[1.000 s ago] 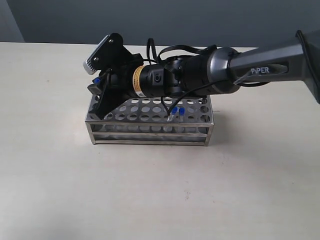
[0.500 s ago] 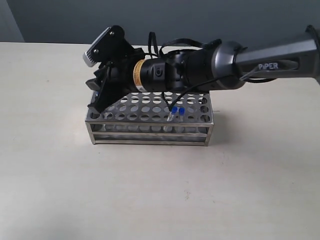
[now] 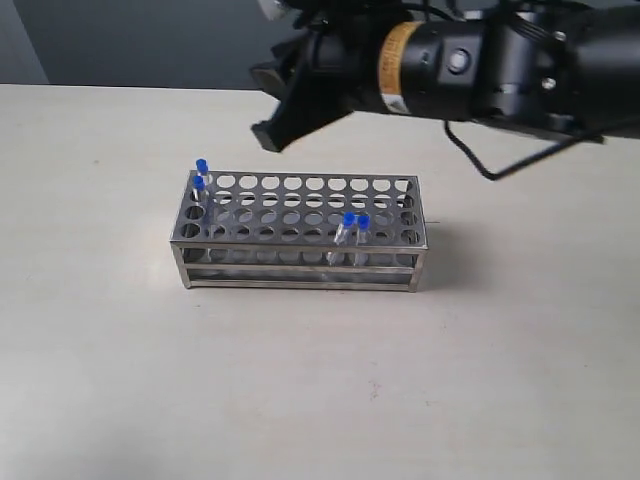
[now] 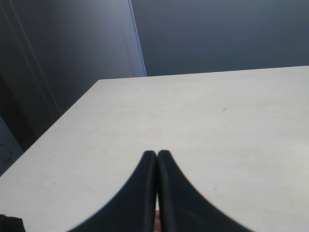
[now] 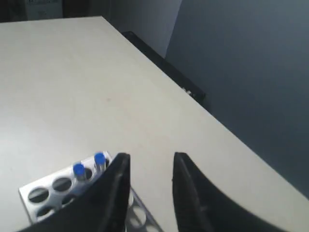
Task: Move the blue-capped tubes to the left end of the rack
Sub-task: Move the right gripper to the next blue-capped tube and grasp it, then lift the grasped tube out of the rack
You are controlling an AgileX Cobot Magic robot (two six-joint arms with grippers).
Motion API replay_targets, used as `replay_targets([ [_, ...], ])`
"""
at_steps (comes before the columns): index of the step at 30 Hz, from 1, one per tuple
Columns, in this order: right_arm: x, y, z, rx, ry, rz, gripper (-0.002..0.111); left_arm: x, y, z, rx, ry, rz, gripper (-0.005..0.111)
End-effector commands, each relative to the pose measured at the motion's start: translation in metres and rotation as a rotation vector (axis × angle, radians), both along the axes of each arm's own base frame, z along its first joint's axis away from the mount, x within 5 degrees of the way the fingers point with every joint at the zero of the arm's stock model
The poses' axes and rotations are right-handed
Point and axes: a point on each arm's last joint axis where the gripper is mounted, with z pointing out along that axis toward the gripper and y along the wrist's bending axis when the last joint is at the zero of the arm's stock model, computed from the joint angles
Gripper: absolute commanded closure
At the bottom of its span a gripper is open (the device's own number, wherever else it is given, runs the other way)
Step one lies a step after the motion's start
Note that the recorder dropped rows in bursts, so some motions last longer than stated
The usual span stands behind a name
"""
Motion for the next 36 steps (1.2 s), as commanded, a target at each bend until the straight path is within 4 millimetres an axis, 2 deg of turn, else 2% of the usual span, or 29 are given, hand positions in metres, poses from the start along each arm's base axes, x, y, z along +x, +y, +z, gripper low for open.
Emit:
replay_targets([
  [1,-0.018,-0.043,-0.019,-0.001,0.065,-0.031,0.077,0.0,0.0,0.001,0.005,-0.009,-0.003,0.106],
  [7,-0.049,-0.085,-0.054,0.093,0.137,0.01,0.077,0.0,0.0,0.001,0.005,-0.009,-0.003,0.106],
  [13,-0.059,-0.104,-0.076,0.107,0.086,-0.018,0.077,0.0,0.0,0.001,0.005,-0.009,-0.003,0.106],
  [19,-0.056,-0.105,-0.092,0.078,0.121,-0.046,0.076,0.0,0.0,0.001,0.005,-0.009,-0.003,0.106],
  [24,-0.05,-0.099,-0.114,0.076,0.162,-0.037,0.06,0.0,0.0,0.001,0.005,-0.009,-0.003,0.106],
  [29,-0.038,-0.099,-0.135,0.071,0.145,-0.111,0.061,0.0,0.0,0.001,0.005,-0.009,-0.003,0.106],
  [36,-0.036,-0.095,-0.147,0.108,0.15,-0.1,0.061,0.0,0.0,0.001,0.005,-0.009,-0.003,0.106],
])
